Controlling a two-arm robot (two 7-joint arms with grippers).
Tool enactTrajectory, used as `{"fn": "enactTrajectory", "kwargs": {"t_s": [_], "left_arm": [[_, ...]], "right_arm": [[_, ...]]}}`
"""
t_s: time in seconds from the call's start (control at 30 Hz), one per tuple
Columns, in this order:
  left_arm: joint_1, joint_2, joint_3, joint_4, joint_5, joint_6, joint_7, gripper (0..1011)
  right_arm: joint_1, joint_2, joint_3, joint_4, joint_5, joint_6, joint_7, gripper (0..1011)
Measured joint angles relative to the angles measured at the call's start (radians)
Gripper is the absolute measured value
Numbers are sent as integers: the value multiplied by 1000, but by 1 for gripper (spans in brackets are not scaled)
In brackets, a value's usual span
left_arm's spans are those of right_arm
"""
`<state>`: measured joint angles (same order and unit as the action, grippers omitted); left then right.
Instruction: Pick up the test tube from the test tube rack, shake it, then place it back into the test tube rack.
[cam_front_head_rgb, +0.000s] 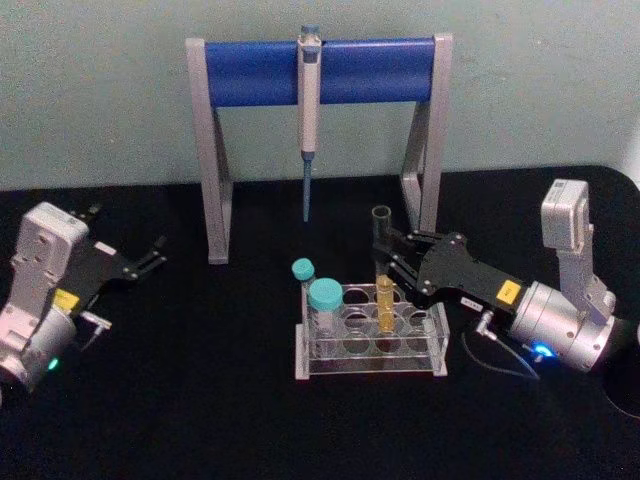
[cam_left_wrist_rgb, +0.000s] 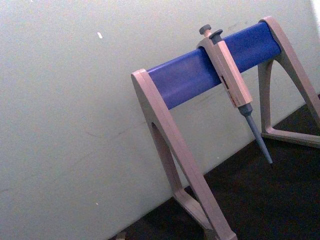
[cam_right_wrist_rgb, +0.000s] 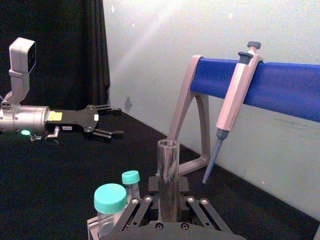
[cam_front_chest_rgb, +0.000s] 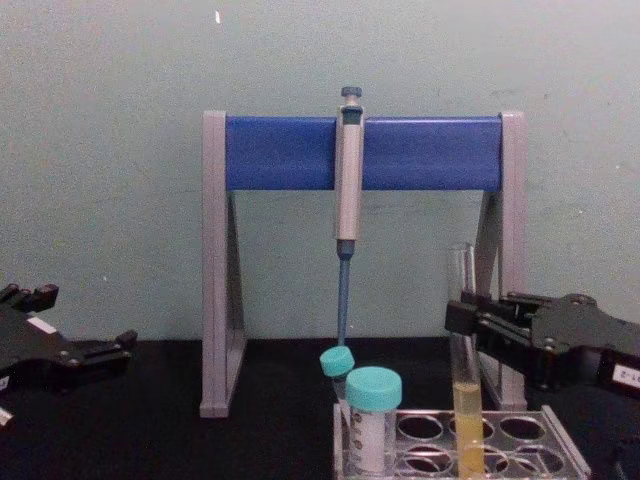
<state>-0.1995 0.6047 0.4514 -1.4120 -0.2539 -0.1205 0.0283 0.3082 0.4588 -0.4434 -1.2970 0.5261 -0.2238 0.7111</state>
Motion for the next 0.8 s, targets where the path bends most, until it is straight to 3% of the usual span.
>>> {"fn": "enactTrajectory", "kwargs": {"t_s": [0.8], "left_arm": [[0, 0, 0, 0, 0, 0, 0, 1001]], "right_arm": [[0, -1, -1, 10, -17, 7, -3, 214]]}}
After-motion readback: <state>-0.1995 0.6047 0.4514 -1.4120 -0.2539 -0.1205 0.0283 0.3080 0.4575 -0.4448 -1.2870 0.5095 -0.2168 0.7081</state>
